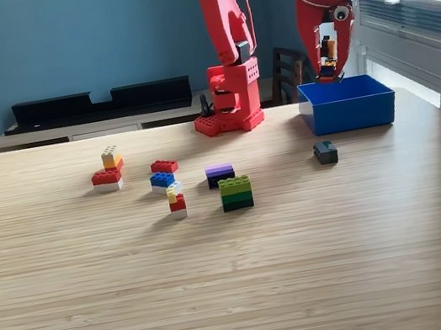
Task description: Grasp a lego block and put it in the bin.
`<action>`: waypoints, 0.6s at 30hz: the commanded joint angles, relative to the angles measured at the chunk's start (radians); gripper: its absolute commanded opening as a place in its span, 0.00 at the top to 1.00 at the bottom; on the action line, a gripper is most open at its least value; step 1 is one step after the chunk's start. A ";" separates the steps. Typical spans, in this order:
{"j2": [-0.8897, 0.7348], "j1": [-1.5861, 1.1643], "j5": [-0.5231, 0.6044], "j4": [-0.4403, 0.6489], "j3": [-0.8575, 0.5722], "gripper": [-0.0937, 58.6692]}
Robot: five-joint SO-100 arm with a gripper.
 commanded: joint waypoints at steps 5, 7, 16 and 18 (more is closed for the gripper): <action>0.064 -0.133 -0.032 0.014 -0.003 1.00; 0.064 -0.135 -0.037 0.014 -0.005 0.99; 0.064 -0.129 -0.025 0.014 -0.003 0.36; 0.064 -0.127 -0.020 0.014 -0.005 0.50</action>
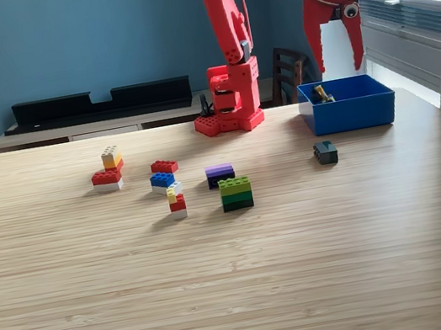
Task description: Grasp a lego block and put it in the bin.
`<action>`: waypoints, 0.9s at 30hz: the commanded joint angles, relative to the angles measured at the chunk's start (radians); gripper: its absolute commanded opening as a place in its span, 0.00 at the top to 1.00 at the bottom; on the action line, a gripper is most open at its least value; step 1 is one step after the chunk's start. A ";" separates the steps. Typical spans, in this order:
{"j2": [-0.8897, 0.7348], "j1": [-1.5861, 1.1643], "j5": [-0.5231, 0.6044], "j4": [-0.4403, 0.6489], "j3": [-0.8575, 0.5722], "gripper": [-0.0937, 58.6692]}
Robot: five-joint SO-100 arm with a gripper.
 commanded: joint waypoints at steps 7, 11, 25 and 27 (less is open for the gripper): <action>0.064 0.166 0.060 0.012 -0.049 0.98; 0.064 0.399 0.058 0.008 -0.080 1.00; 0.064 1.315 -0.044 -0.130 -0.107 1.00; 0.064 1.355 -0.060 -0.147 -0.091 1.00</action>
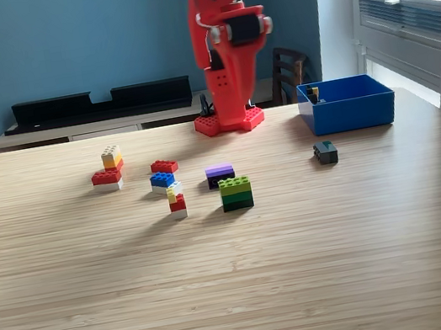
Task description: Grasp a lego block and put it in the bin.
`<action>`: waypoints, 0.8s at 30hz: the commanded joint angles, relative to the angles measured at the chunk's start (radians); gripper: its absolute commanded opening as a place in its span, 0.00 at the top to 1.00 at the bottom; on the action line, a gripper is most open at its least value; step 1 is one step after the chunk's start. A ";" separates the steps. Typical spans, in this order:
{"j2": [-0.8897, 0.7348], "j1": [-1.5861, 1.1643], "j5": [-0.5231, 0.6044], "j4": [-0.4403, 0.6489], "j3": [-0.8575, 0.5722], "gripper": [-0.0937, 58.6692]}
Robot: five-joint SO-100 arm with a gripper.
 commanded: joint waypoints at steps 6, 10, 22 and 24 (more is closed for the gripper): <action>0.064 0.141 -0.025 -0.052 0.026 1.00; 0.064 0.141 -0.012 -0.057 0.026 1.00; 0.064 0.153 0.012 -0.124 0.060 1.00; 0.064 0.160 0.017 -0.144 0.069 1.00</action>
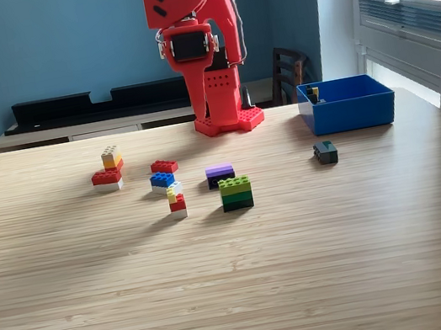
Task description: Grasp a lego block and put it in the bin.
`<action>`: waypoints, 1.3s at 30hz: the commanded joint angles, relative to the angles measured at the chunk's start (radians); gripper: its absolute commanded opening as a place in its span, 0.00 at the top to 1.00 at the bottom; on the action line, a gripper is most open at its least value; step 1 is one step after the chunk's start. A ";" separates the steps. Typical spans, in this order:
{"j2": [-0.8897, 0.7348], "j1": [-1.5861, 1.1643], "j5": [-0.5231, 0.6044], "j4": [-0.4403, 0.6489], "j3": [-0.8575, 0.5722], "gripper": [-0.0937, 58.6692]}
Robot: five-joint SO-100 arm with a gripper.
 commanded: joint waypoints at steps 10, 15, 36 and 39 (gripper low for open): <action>0.064 0.014 0.025 -0.144 0.072 1.00; 0.064 -0.009 0.017 -0.155 0.098 1.00; 0.064 0.112 0.121 -0.190 0.140 0.99; 0.064 0.196 0.164 -0.218 0.161 1.00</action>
